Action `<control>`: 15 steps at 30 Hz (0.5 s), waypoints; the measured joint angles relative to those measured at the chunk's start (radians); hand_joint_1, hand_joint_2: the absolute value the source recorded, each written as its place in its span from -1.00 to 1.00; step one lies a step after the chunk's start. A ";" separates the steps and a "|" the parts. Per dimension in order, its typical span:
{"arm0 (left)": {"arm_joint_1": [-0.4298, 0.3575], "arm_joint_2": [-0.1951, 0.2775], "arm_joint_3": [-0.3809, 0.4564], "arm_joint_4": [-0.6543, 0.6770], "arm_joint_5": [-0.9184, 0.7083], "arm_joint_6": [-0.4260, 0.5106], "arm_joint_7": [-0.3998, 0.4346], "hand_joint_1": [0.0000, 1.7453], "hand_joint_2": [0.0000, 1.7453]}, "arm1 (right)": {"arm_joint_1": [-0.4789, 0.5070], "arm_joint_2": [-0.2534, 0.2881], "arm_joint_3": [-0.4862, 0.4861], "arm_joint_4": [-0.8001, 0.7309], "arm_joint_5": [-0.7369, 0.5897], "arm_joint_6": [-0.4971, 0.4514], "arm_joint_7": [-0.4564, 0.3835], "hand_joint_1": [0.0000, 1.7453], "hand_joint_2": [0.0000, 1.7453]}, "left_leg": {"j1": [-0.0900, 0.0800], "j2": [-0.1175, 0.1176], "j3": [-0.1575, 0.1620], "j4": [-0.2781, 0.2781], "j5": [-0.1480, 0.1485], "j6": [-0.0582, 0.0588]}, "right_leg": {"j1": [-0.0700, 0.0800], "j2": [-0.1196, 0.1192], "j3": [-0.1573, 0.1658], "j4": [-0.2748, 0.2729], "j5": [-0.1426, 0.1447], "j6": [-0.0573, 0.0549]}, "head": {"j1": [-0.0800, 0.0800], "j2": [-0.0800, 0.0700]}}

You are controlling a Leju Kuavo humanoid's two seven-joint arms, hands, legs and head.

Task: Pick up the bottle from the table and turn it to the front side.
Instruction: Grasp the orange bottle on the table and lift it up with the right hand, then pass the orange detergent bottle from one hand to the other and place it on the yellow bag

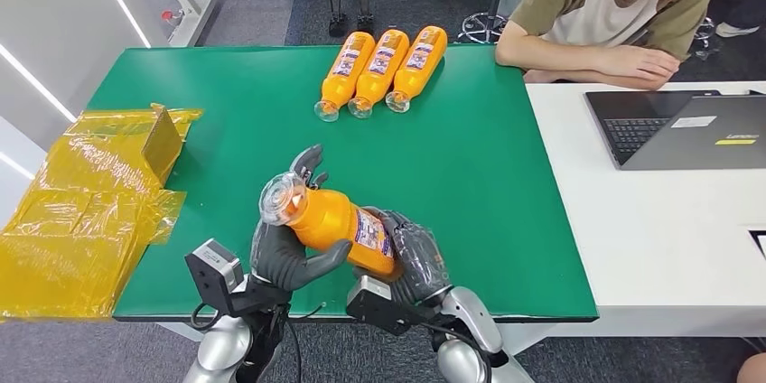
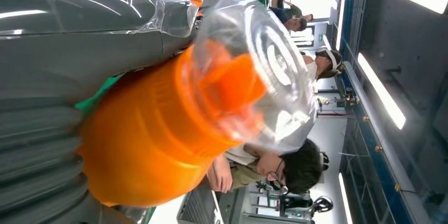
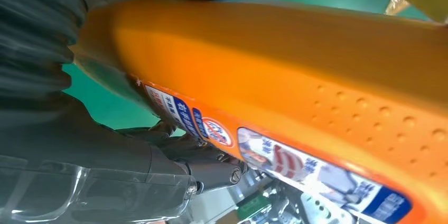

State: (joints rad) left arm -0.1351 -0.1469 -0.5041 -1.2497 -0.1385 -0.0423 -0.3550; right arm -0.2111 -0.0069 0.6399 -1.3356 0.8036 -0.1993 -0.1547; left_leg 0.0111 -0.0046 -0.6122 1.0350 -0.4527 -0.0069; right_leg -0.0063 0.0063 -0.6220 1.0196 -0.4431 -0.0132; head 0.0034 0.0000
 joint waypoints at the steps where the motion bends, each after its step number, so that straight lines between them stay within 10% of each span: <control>1: 0.000 0.000 0.000 0.000 0.001 0.001 0.000 -1.00 1.00 | -0.003 0.000 0.002 0.004 0.003 0.007 0.001 1.00 1.00 | 0.000 0.000 0.000 0.000 0.000 0.000 | 0.000 0.000 0.000 0.000 0.000 0.000 | 0.000 0.000; 12: -0.002 0.000 0.001 0.000 0.021 -0.002 -0.001 -1.00 1.00 | -0.028 0.001 0.013 0.044 0.009 0.048 -0.005 1.00 1.00 | 0.000 0.000 0.000 0.000 0.000 0.000 | 0.000 0.000 0.000 0.000 0.000 0.000 | 0.000 0.000; 15: -0.006 -0.001 0.001 0.000 0.040 -0.015 -0.003 0.44 1.00 | -0.038 0.003 0.020 0.063 0.010 0.061 -0.018 1.00 1.00 | 0.000 0.000 0.000 0.000 0.000 0.000 | 0.000 0.000 0.000 0.000 0.000 0.000 | 0.000 0.000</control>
State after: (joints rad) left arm -0.1412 -0.1481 -0.5032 -1.2497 -0.0983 -0.0573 -0.3583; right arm -0.2487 -0.0042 0.6599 -1.2730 0.8132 -0.1380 -0.1726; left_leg 0.0111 -0.0047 -0.6121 1.0350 -0.4526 -0.0069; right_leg -0.0063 0.0062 -0.6220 1.0196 -0.4431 -0.0133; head 0.0034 0.0000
